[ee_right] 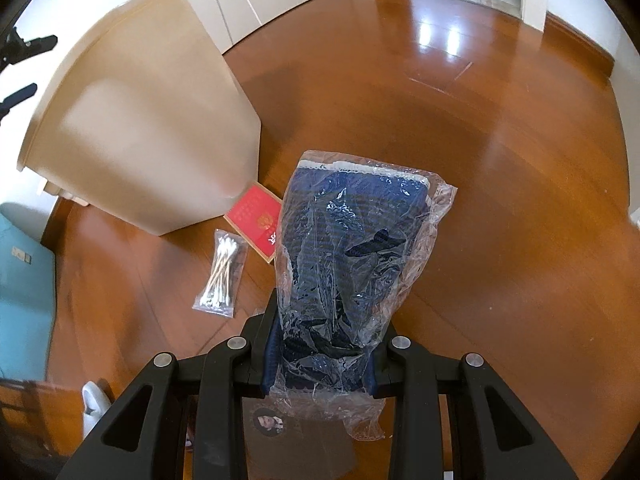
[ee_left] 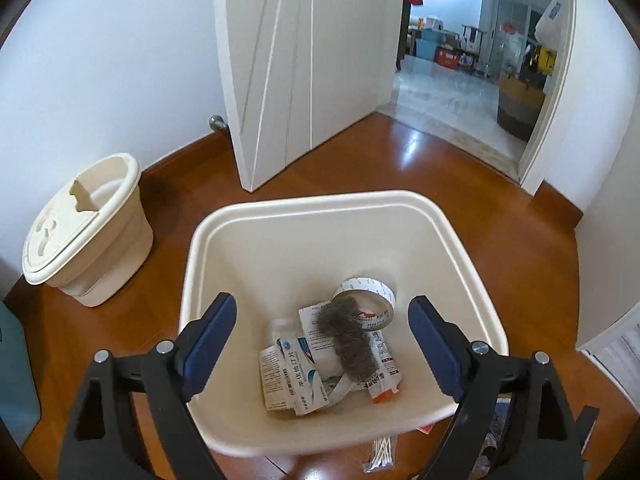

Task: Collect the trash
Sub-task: 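Drop the blue bagged item into the wastebasket with the right tool while the left returns to the pile, then grasp the red bottle with the left tool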

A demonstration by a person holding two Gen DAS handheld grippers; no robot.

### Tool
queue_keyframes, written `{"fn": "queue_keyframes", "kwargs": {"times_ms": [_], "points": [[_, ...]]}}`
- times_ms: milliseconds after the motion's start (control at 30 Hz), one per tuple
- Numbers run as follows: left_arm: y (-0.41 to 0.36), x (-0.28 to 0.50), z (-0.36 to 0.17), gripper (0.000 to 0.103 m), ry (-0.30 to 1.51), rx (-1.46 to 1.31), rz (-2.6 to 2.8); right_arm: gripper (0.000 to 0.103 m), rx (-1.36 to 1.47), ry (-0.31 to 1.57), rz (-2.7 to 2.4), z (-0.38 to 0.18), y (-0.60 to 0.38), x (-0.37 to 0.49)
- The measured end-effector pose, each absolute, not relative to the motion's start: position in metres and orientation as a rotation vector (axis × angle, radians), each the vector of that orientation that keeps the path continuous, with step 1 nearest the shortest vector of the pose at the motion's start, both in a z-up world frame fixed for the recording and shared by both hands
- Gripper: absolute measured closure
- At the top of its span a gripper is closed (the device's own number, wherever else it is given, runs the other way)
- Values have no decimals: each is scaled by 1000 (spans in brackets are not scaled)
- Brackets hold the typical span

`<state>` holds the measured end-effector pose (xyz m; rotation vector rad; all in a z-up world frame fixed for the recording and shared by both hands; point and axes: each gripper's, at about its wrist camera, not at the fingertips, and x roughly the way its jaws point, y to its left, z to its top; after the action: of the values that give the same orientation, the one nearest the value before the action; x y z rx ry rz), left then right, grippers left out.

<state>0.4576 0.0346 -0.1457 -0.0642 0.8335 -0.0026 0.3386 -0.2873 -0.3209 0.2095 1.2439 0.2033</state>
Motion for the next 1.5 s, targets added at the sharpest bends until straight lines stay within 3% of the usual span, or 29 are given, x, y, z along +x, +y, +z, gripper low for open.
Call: {"fn": "queue_keyframes", "kwargs": {"times_ms": [167,400,600,867,1033,1233,1367,1500], "points": [[50,412,-155,15,826,-154,36,70,191,1219,202,-314,-287,342],[64,339,-241,14,1027,-278,196,70,155,1102,202,-265,-295,360],[68,293,-310,14,1221,-373,278,70,155,928,249,-186,-290,396],[71,275,-327,14,1266,-376,305,70,141,704,434,-84,-236,442],[67,269,-332,14,1292,-394,294,70,112,768,569,-88,-178,471],[56,261,-340,14,1333,-388,262,68,-22,969,652,-144,-102,512],[52,255,-350,14,1367,-400,263,48,-92,1038,625,-174,-80,516],[45,248,-362,14,1407,-438,254,43,-79,932,592,-161,-95,503]]}}
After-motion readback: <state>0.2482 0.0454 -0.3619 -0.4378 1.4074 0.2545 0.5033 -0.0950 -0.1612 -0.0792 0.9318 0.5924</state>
